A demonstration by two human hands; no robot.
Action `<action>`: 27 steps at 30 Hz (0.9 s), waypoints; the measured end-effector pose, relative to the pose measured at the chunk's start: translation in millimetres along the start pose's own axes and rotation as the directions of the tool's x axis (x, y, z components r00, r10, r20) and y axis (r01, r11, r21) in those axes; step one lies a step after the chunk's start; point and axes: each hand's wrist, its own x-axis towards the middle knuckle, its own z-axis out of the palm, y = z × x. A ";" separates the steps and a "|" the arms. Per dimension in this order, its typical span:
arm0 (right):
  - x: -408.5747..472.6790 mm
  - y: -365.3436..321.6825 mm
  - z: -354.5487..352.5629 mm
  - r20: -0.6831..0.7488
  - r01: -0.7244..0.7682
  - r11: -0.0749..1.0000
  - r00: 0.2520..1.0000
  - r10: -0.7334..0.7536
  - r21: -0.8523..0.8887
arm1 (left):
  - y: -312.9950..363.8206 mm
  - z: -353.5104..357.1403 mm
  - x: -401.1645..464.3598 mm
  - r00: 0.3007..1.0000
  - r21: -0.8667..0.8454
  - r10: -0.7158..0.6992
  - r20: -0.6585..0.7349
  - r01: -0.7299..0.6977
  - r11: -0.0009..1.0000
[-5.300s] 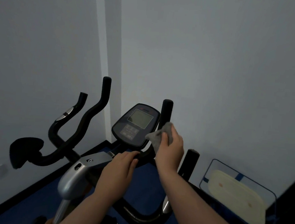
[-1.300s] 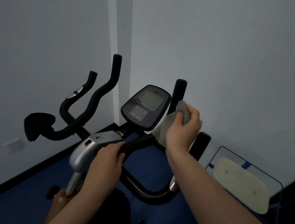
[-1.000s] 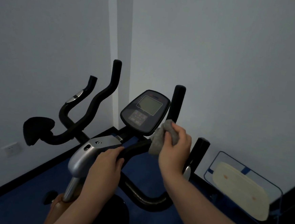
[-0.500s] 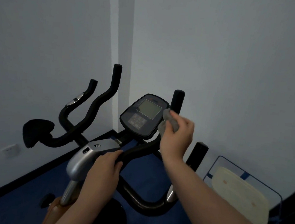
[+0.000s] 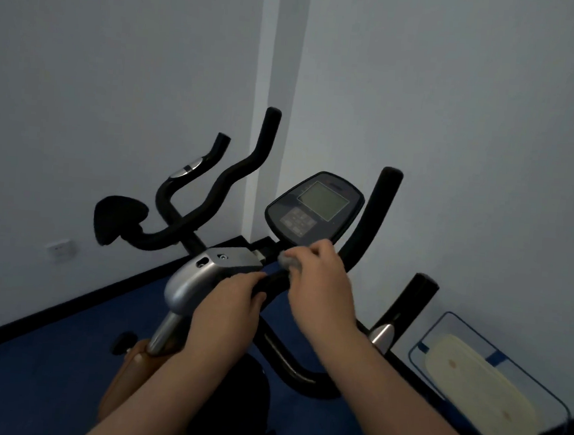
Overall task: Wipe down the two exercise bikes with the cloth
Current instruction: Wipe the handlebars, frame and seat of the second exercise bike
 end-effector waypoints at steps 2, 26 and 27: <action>7.4 2.5 -15.4 0.002 0.004 0.997 1.000 -0.004 0.082 | -5.9 -6.2 -10.5 1.000 0.070 0.003 -0.006 -0.002 0.998; -30.2 -0.8 24.9 -0.036 0.024 0.973 0.999 -0.016 0.230 | -31.2 -2.7 -66.5 0.959 -0.277 -0.227 -0.170 0.174 0.945; -33.2 -2.7 26.5 0.033 0.073 0.964 0.996 -0.085 0.256 | -31.3 -2.8 -67.0 0.959 -0.290 -0.224 -0.174 0.168 0.942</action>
